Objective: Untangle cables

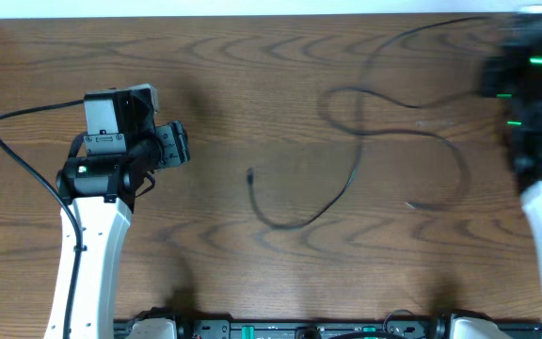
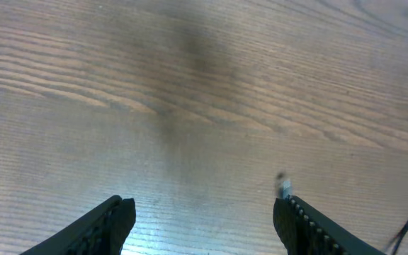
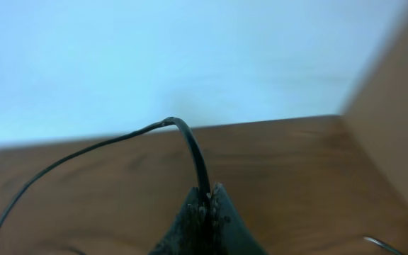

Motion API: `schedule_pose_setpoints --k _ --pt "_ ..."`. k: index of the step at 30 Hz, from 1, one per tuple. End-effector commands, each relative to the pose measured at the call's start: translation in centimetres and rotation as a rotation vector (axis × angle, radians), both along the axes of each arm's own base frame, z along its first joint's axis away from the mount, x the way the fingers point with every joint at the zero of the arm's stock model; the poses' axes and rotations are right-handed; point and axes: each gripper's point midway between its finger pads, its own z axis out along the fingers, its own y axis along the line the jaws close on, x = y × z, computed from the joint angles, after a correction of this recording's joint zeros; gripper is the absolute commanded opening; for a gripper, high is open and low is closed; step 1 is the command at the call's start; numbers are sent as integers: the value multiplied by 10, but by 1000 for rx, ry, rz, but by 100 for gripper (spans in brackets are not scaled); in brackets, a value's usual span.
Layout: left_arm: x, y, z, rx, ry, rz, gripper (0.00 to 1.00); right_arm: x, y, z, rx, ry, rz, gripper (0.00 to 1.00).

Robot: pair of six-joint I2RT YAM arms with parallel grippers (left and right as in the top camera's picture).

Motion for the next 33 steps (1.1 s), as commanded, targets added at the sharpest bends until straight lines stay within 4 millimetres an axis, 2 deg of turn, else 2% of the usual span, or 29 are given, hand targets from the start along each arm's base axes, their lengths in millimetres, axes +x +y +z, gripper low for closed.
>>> schedule_pose_setpoints --k 1,4,6,11,15,17,20,21,22,24,25,30,33 --pt "-1 -2 0 -17 3 2 68 -11 -51 8 111 -60 -85 1" --pt "-1 -2 0 -17 2 2 68 -19 -97 5 211 -103 -169 1" --pt "-1 -2 0 -17 2 2 68 -22 -119 -1 272 -121 -200 1" --pt "-1 -2 0 -18 3 3 68 -24 -155 -28 362 -99 -220 1" --pt "-1 -2 0 -18 3 2 68 -25 -165 -56 413 -36 -234 1" --pt "-1 -2 0 -18 3 2 68 -23 -163 -69 435 0 -236 1" --pt "-1 -2 0 -18 3 3 68 -19 -154 -78 452 32 -223 1" --pt "-1 -2 0 -18 2 2 68 -18 -150 -80 458 45 -216 7" --pt "-1 -2 0 -18 2 3 68 -18 -147 -83 463 56 -214 21" --pt "-1 -2 1 -17 2 2 68 -19 -140 -89 478 85 -213 86" --pt "-1 -2 1 -18 2 3 68 -21 -138 -95 500 107 -230 99" --pt "-1 -2 0 -18 3 2 68 -50 -133 -138 626 264 -482 99" --pt "-1 -2 1 -17 1 2 68 -61 -114 -155 703 349 -520 99"
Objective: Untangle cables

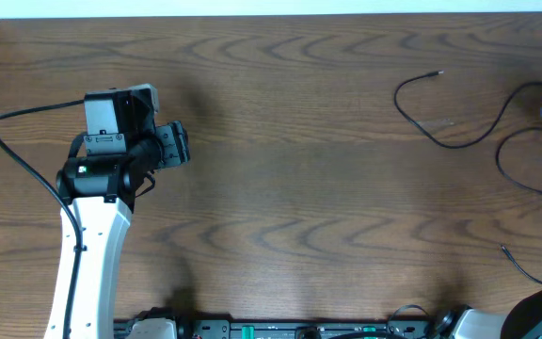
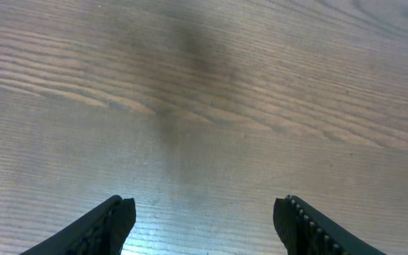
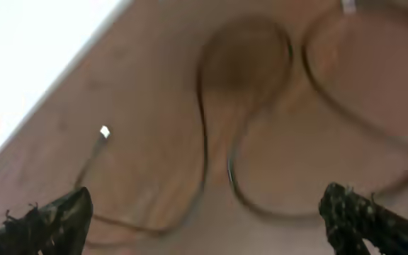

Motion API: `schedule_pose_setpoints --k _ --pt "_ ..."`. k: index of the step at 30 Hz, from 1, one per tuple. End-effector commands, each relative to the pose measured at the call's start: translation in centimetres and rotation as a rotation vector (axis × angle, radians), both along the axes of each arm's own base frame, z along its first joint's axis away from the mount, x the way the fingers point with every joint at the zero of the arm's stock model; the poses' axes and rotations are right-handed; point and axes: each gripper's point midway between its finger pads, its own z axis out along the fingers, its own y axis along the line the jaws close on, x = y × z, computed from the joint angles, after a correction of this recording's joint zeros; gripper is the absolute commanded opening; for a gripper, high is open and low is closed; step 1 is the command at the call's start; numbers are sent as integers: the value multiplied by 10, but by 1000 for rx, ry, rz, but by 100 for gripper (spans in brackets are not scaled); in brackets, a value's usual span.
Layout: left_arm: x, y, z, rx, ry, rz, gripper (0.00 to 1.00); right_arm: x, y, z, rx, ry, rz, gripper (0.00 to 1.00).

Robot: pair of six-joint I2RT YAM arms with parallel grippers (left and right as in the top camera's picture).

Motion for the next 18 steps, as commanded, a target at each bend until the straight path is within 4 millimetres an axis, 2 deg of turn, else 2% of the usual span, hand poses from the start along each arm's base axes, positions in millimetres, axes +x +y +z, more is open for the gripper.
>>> schedule_pose_setpoints --k 1,7,11,13,15,18 --pt "0 -2 1 -15 -1 4 68 -10 10 -13 86 62 -125 99" --pt "0 -2 1 -15 -3 4 68 -26 73 -42 344 211 -281 99" --pt "0 -2 1 -15 -2 4 68 -11 107 -47 405 210 -293 99" --pt "0 -2 1 -15 -2 4 68 13 128 -45 342 170 -170 99" --pt "0 -2 1 -15 -2 4 68 36 147 -45 205 141 19 99" --pt "-1 -2 0 -16 3 4 68 53 169 -57 -62 182 324 99"
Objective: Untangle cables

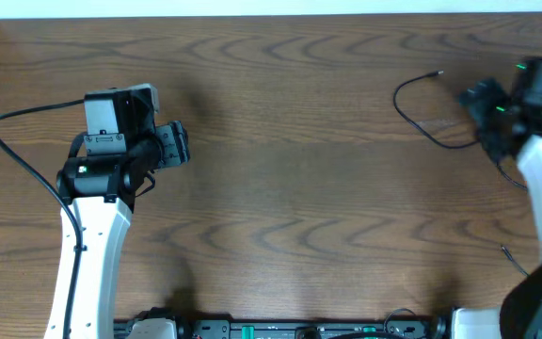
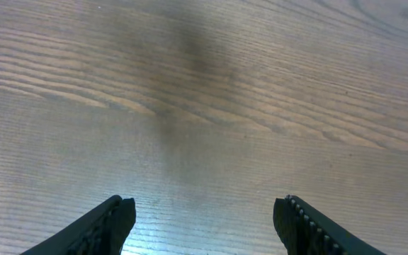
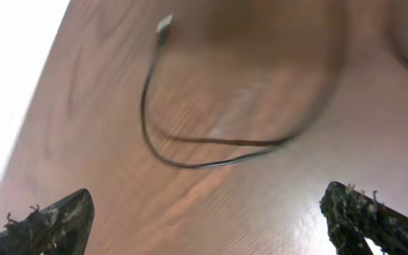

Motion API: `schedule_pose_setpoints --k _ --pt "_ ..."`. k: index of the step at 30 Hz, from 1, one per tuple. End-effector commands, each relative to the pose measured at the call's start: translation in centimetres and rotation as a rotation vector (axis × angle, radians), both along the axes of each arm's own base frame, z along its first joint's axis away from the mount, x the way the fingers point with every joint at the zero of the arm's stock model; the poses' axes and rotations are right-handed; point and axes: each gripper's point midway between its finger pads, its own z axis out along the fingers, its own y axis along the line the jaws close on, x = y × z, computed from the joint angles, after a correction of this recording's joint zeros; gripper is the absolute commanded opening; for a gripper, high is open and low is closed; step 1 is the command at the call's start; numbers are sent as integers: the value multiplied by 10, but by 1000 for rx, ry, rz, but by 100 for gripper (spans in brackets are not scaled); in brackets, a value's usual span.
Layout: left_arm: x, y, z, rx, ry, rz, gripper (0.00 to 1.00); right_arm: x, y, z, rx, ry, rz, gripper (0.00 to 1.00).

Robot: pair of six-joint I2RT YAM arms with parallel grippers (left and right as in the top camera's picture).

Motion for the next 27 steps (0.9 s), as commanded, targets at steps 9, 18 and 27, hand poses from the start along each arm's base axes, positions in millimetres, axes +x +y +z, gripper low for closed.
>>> schedule_pose_setpoints --k 9,18,27 --pt "-3 -2 -2 -15 16 4 73 17 27 -113 -706 328 812 94" --pt "-3 -2 -2 -16 16 4 73 37 19 -150 -770 327 907 27" --pt "-3 -2 -2 -16 17 4 73 39 -5 -145 -670 306 636 1"
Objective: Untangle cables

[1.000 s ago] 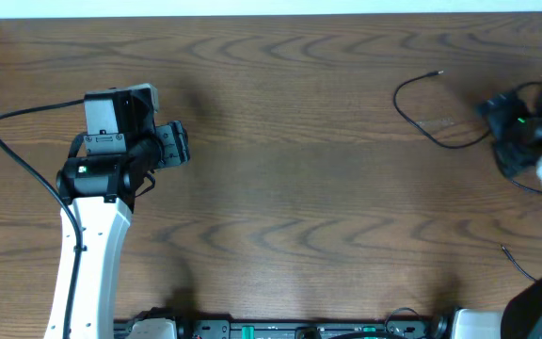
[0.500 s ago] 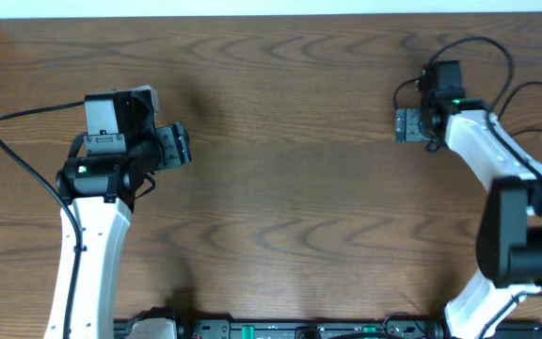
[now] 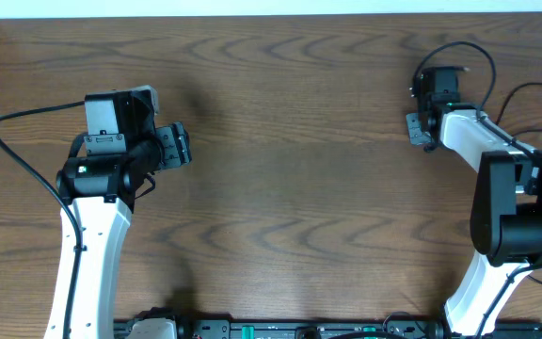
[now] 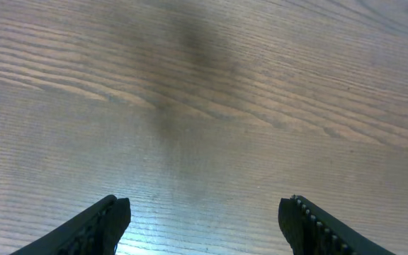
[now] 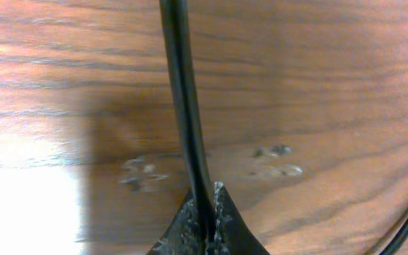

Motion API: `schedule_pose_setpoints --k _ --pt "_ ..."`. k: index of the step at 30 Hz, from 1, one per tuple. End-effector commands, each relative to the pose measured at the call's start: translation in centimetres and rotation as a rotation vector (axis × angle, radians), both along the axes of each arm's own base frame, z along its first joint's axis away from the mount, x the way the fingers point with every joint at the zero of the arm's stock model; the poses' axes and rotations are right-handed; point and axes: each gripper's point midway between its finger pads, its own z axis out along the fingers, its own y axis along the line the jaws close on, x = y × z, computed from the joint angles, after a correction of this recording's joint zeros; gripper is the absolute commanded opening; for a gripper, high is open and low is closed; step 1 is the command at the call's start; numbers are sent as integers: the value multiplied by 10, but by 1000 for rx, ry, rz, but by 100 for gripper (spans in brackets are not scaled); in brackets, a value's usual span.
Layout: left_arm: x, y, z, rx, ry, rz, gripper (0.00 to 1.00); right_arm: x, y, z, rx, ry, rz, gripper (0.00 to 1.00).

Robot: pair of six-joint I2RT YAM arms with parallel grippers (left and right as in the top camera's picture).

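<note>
A thin black cable (image 5: 183, 106) runs straight up from my right gripper (image 5: 205, 207), which is shut on it just above the wooden table (image 3: 290, 188). In the overhead view the right gripper (image 3: 420, 129) is at the table's far right, with black cable loops above it (image 3: 460, 44) and to its right (image 3: 534, 87). A second strand of cable crosses the right wrist view's bottom corner. My left gripper (image 4: 204, 216) is open over bare wood on the left side (image 3: 173, 146), with no cable near it.
The left arm's own black lead (image 3: 12, 155) loops over the table's left edge. A white wall borders the far edge of the table (image 3: 252, 8). Pale scuff marks (image 5: 275, 159) show on the wood by the held cable.
My right gripper was open above a cable loop at the far right. Now it is shut on a cable, lower and further left. The left arm has hardly moved.
First my right gripper was shut on a cable at the far right corner, with the cables spread across the table's middle. Then the cables lay at the right edge and the gripper was open, then open over a loop. Now it grips a cable again.
</note>
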Motion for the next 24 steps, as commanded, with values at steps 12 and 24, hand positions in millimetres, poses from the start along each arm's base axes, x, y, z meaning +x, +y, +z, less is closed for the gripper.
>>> schedule_pose_setpoints --k 12,24 --pt "-3 -2 -1 -11 13 -2 73 -10 -187 184 91 -607 -540 1" --pt "-4 -2 -2 -12 17 -2 73 -99 -312 154 139 -613 -931 2"
